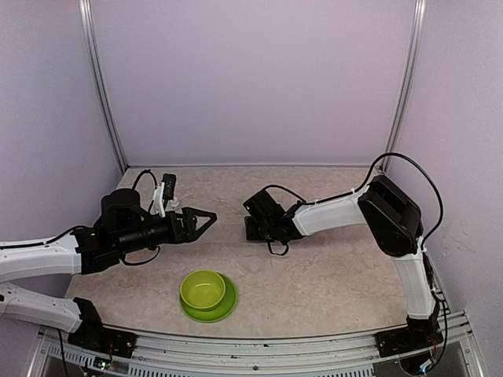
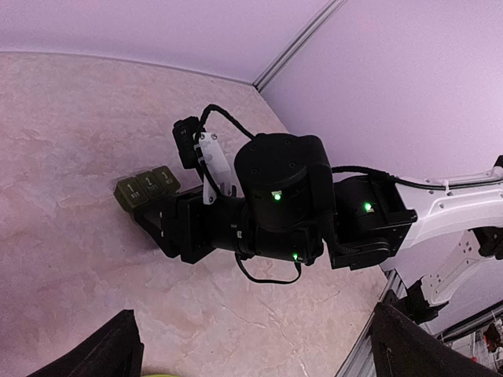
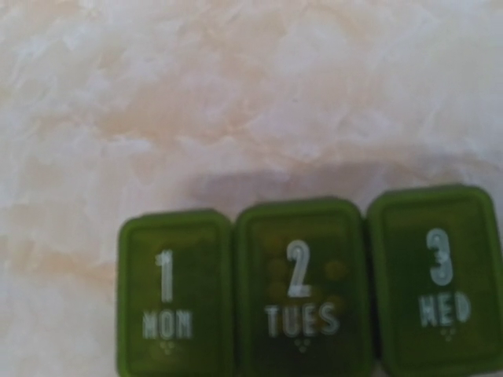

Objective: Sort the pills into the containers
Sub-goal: Position the pill container at the center of the board.

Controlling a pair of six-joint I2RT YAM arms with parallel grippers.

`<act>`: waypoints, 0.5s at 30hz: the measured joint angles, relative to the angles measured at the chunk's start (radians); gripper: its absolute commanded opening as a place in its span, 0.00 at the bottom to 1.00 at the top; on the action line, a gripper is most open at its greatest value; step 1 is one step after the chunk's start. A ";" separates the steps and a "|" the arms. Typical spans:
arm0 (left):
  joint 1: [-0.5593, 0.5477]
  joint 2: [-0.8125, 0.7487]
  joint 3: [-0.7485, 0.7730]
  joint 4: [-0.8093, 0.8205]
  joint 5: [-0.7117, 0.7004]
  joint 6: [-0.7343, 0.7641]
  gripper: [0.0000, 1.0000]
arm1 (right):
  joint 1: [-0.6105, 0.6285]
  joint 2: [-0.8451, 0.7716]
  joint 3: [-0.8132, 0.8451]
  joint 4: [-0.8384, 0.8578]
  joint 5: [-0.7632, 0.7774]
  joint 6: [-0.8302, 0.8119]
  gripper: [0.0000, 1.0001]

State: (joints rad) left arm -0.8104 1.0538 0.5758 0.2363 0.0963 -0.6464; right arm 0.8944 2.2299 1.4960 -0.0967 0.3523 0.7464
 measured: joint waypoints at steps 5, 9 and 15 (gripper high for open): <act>0.000 -0.001 -0.007 0.000 0.000 0.000 0.99 | 0.010 -0.001 -0.018 0.042 -0.008 0.006 0.44; 0.000 -0.006 -0.011 0.000 0.000 0.000 0.99 | 0.019 -0.001 -0.011 0.042 -0.037 -0.001 0.43; 0.000 -0.008 -0.012 0.000 -0.001 0.000 0.99 | 0.044 0.016 0.021 0.033 -0.078 -0.005 0.43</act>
State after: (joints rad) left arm -0.8104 1.0458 0.5636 0.2367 0.0956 -0.6468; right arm 0.9386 2.2459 1.5166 -0.0635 0.2741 0.7414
